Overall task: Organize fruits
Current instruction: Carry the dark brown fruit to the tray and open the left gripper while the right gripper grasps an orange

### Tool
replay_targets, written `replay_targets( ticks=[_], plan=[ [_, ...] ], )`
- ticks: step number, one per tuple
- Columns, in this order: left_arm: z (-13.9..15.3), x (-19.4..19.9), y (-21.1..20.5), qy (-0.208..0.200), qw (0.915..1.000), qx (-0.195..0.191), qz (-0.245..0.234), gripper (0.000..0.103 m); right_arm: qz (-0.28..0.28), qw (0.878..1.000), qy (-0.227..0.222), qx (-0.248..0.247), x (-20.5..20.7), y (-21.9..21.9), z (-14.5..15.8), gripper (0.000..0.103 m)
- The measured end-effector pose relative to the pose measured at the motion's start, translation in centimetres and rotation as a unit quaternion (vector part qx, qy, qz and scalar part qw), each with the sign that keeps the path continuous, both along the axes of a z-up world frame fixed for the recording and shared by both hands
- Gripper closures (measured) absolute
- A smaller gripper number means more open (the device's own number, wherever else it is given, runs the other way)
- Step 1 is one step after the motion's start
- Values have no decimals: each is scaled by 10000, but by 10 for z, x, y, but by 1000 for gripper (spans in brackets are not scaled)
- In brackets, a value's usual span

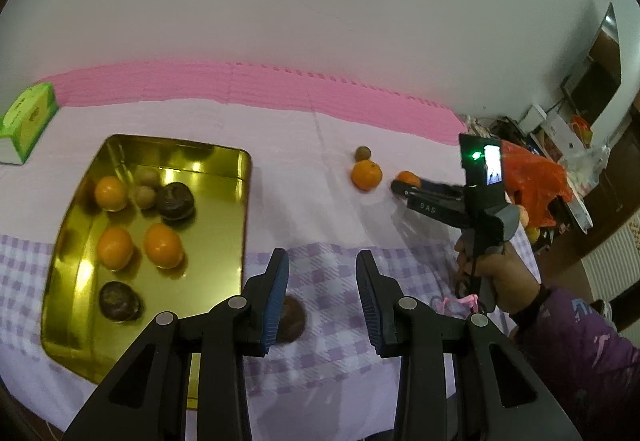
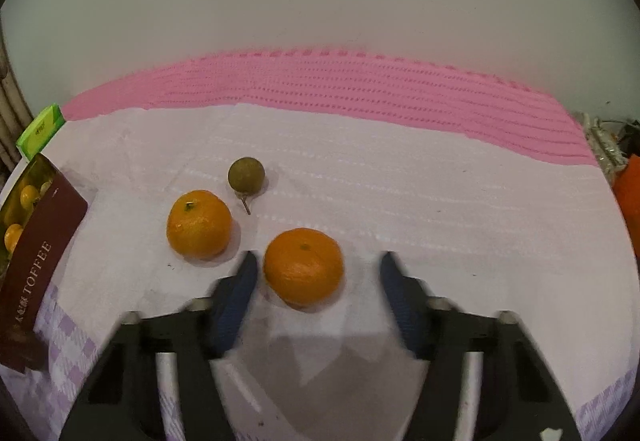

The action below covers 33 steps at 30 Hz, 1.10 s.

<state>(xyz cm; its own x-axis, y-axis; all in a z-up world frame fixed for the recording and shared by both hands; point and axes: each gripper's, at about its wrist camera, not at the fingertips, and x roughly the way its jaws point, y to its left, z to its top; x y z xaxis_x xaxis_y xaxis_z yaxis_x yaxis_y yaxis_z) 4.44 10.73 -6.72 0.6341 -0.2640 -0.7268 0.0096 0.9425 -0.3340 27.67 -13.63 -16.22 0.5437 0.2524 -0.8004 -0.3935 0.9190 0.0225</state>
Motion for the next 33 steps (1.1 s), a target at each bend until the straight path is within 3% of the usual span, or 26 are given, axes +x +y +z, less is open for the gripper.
replay_targets(
  ticks=[7,9,14,19,21,23,25,27,30,33],
  plan=[
    [-7,-2,19,91,9998,-84,147,69,-127,9999,-106,45,-27,-6,1,70],
    [-8,-8,21,74,9998,92,127,69,-156,9998,-100,33,-35,-8,0,70],
    [-15,-28,17,220,9991,142,-322,69,-214,9997,-118,4,-49,-13,0,70],
    [-12,-22,0,238,9967,226,-739,69,-262,9994,-174,-116,-59,-21,-1,70],
    [-13,-12,-12,307,9918,504,-1136,68,-326,9993,-150,-45,-62,-30,-1,70],
    [-22,-1,-31,455,9767,1184,-1729,68,-400,9991,-108,108,-63,-38,-1,70],
    [-32,6,-46,533,9543,1885,-2258,68,-458,9985,-77,284,-65,-45,-1,70],
    [-40,14,-52,702,9366,2222,-2616,68,-497,9980,-59,390,-63,-48,-2,70],
    [-48,30,-53,944,9112,2425,-3193,68,-496,9978,-65,428,-62,-47,-2,70],
    [-59,44,-57,1139,8798,2888,-3599,68,-499,9975,-55,492,-61,-50,-2,70]
  ],
)
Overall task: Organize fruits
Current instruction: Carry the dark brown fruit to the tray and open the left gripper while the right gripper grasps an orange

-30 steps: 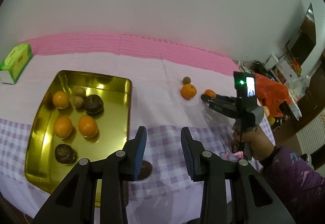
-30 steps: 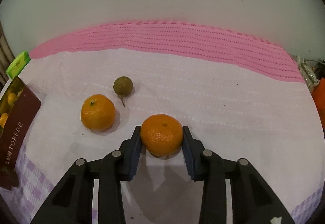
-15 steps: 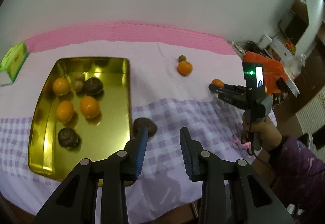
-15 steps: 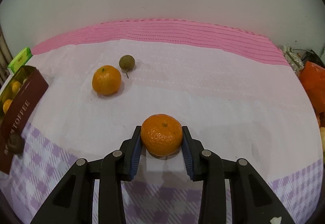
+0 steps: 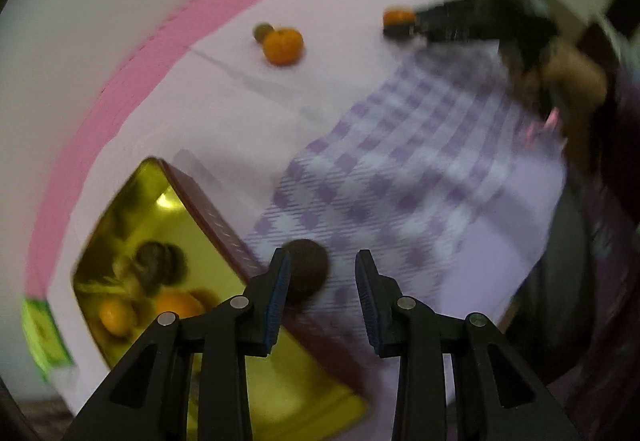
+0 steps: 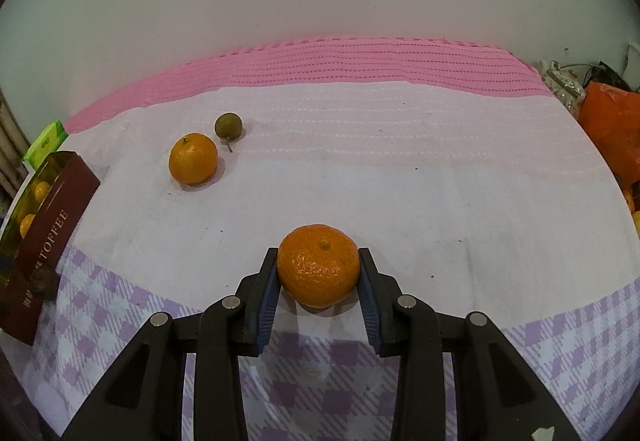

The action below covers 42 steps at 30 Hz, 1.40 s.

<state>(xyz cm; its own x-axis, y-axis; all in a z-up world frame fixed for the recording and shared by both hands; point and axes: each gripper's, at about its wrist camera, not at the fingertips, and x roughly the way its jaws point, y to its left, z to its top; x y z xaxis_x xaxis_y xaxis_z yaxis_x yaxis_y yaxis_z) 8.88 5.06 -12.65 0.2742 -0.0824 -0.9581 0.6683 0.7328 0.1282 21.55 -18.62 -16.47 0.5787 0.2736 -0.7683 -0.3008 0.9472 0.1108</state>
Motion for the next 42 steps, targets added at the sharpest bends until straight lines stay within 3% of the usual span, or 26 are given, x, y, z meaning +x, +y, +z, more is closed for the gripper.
replay_targets(
  ticks=[4,10,14,16,18,21,26,30,33,38,42],
  plan=[
    [-17,23,-1,556,9966,354,-492,67,-18,9999,12,100,0,-3,0,70],
    [-39,35,-11,1180,9860,590,-1019,55,-32,9998,26,194,0,-6,0,69],
    [-45,32,-14,1207,9814,700,-1315,50,-44,9996,39,267,1,-8,0,69],
    [-43,36,-11,1332,9829,482,-1178,50,-56,9995,45,296,1,-9,0,69],
    [-39,44,-4,1296,9875,240,-869,61,-58,9995,44,298,1,-9,-1,69],
    [-33,52,11,1230,9913,-357,-301,61,-56,9996,42,290,1,-8,-1,69],
    [-28,29,14,681,9954,-650,166,61,-56,9996,35,261,1,-7,-1,69],
    [-13,8,15,173,9906,-1162,694,61,-64,9997,36,250,1,-7,-1,69],
    [6,-9,15,-148,9798,-1627,1158,61,-69,9997,27,217,1,-6,0,69],
    [28,-44,23,-701,9525,-2271,1904,61,-96,9999,14,138,0,-5,0,69],
    [43,-69,39,-942,9243,-2734,2492,61,-103,9999,-14,1,0,-1,0,69]
  ],
)
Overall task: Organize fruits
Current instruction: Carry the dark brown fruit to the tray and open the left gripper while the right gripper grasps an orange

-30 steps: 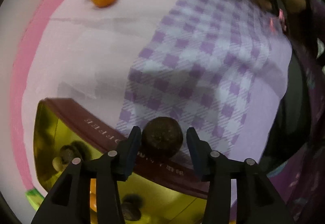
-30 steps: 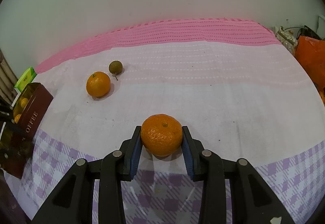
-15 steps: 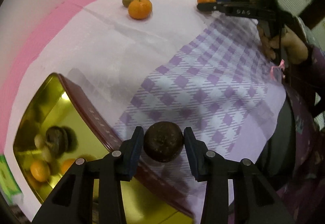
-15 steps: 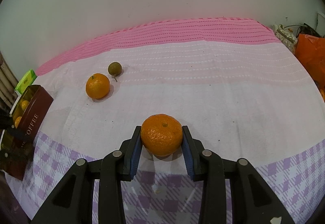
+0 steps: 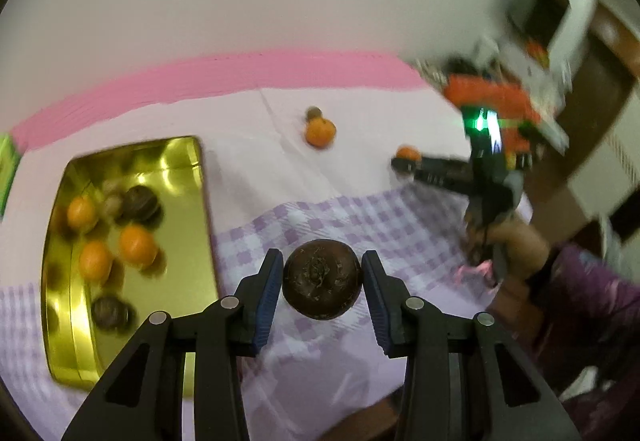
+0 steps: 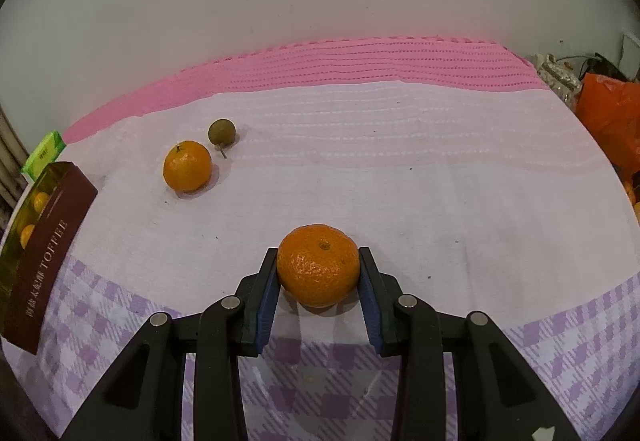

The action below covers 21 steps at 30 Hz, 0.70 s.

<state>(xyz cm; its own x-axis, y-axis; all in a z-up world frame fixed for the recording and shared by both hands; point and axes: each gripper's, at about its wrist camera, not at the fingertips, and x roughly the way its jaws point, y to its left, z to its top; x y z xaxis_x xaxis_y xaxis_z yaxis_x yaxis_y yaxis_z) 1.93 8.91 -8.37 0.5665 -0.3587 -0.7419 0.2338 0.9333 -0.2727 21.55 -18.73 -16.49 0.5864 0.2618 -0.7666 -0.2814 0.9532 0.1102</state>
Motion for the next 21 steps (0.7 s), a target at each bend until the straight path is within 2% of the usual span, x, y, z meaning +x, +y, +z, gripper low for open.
replay_targets(
  ticks=[4,8,21],
  plan=[
    [15,-19,31,-53,9989,-140,453,61,0,10000,-2,-14,0,0,0,69],
    [18,-28,52,-114,9974,-36,715,61,-17,10000,-13,-66,-1,1,0,69],
    [-9,-27,86,-71,9933,76,1147,61,-64,9996,-43,-274,-2,7,1,69]
  ],
)
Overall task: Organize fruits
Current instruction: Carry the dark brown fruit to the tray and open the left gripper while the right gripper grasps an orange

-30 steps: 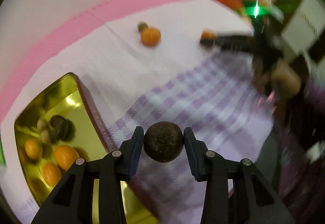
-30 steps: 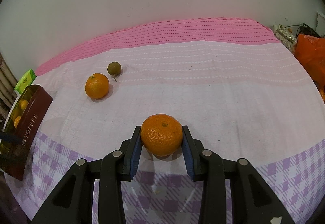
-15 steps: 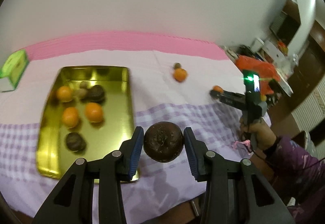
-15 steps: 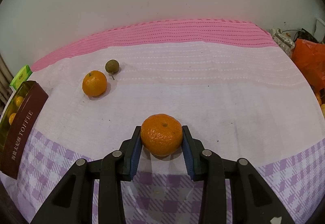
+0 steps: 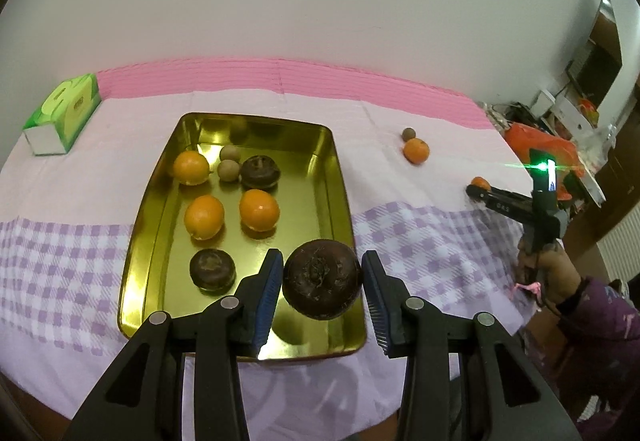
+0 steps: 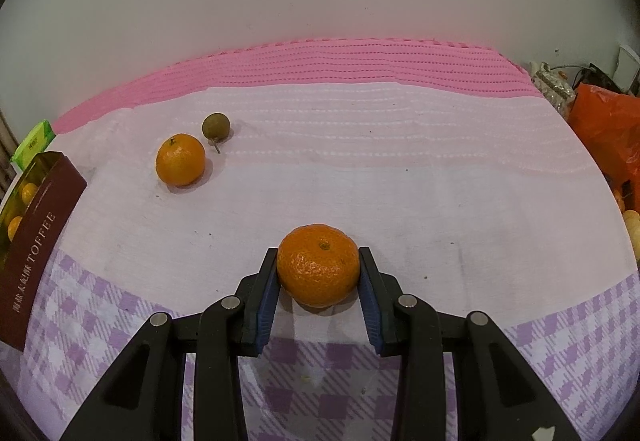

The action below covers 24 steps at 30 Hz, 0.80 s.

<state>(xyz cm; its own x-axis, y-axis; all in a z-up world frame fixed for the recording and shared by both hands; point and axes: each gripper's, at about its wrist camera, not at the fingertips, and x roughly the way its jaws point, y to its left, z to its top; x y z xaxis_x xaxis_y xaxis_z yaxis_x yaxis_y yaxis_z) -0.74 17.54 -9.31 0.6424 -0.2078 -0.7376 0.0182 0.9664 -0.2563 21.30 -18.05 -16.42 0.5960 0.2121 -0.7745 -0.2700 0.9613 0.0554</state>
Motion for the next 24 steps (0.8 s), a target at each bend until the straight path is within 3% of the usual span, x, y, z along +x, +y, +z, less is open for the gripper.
replay_targets(
  ticks=[24],
  plan=[
    [-22,17,-2,69,9977,671,5,61,1,9998,-35,-221,-1,6,0,69]
  ],
)
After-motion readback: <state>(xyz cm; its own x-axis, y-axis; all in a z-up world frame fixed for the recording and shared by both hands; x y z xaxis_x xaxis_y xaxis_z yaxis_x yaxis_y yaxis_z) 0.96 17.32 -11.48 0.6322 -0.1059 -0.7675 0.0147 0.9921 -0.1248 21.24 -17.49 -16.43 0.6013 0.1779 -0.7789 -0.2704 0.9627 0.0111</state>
